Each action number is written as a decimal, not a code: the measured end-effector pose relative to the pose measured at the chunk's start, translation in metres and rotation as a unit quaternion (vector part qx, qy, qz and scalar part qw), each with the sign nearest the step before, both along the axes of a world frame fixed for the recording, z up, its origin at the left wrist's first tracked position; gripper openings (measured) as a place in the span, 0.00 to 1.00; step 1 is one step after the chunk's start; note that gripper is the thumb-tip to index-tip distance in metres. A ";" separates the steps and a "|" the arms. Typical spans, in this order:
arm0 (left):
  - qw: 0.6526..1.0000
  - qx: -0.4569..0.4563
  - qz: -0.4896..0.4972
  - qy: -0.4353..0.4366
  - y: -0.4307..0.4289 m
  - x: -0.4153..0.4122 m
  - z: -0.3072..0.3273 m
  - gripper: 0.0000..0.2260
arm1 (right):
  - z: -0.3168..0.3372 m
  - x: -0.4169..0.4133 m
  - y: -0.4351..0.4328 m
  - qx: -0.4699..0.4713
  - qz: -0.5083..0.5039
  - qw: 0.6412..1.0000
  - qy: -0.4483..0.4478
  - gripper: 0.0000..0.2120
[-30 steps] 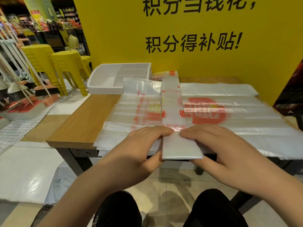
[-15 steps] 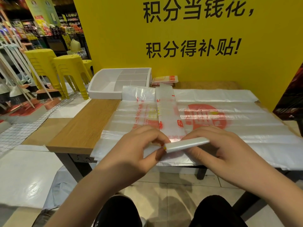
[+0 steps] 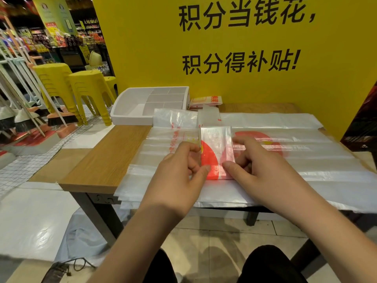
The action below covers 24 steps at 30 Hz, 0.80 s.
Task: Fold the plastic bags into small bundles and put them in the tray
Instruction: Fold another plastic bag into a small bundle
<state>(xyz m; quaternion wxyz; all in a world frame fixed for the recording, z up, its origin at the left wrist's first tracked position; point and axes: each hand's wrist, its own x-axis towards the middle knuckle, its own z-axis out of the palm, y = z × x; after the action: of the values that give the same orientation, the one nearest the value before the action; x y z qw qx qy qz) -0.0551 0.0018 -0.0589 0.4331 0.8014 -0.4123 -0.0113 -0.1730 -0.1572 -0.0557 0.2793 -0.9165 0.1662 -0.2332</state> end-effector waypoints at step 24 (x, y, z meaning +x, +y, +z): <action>0.937 0.257 -0.131 -0.196 -0.016 0.033 0.017 0.16 | 0.012 0.016 -0.012 -0.219 0.059 0.960 0.167 0.23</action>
<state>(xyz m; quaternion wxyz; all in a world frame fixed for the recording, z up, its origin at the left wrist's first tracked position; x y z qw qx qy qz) -0.0224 -0.0145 -0.0422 0.1177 0.8106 -0.5734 -0.0164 -0.1575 -0.1690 -0.0435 0.0533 -0.9893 0.1014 -0.0904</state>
